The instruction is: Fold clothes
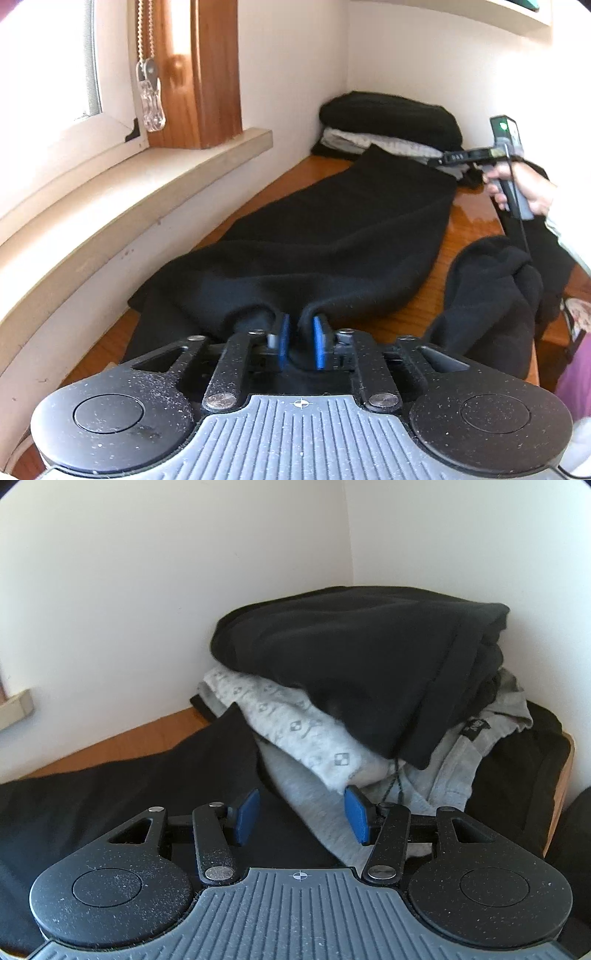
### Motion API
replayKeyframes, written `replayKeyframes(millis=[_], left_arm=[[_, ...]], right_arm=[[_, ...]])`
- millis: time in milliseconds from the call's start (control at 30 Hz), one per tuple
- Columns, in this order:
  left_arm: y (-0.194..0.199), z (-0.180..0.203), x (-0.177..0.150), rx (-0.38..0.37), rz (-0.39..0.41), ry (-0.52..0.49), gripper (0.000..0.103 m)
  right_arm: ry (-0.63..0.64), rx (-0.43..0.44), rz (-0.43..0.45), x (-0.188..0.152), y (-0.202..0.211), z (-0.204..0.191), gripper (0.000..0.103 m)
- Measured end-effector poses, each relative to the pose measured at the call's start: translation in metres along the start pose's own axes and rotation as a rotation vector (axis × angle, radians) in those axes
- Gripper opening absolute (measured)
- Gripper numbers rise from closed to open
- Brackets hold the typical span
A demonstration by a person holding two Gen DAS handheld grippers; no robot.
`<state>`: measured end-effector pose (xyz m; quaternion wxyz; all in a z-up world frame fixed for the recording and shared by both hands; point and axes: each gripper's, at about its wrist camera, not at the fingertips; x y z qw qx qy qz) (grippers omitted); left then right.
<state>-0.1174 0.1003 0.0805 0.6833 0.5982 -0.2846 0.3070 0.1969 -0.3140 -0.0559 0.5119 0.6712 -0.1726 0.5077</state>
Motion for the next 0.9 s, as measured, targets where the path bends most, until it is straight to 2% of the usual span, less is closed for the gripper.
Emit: replayKeyframes(millis=[133,200,267,367,467,733,833,900], left_arm=[[0.011,-0.015,0.006,-0.005,0.076,0.063,0.03],[0.018,-0.025,0.008,-0.001,0.121,0.108,0.034],[0.02,-0.035,0.009,0.017,0.157,0.151,0.04],[0.013,-0.04,0.005,0.091,0.198,0.149,0.04],[-0.002,-0.046,0.0,0.1,0.193,0.162,0.042],[-0.028,-0.054,-0.02,0.071,0.16,0.189,0.043],[-0.031,-0.058,-0.026,0.068,0.15,0.198,0.043],[-0.034,-0.06,-0.029,0.065,0.143,0.201,0.043]], right_arm=[[0.052,0.051,0.001,0.006,0.004,-0.011,0.052],[0.069,0.044,-0.036,0.009,0.003,-0.017,0.052],[0.029,0.035,-0.058,0.006,0.007,-0.015,0.052],[-0.043,0.042,-0.074,-0.001,0.014,-0.008,0.052],[-0.074,0.043,-0.088,-0.009,0.016,-0.002,0.043],[-0.15,0.044,-0.12,-0.029,0.02,0.013,0.043],[-0.125,0.037,-0.099,-0.028,0.012,0.005,0.042],[-0.069,0.032,-0.084,-0.027,0.006,-0.005,0.033]])
Point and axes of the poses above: each gripper's, at about its wrist camera, not at the fingertips, and y roughly against the way its jaws point, z to its right, x to its top, and after that the axes turned 9 degrees about y, right-handed
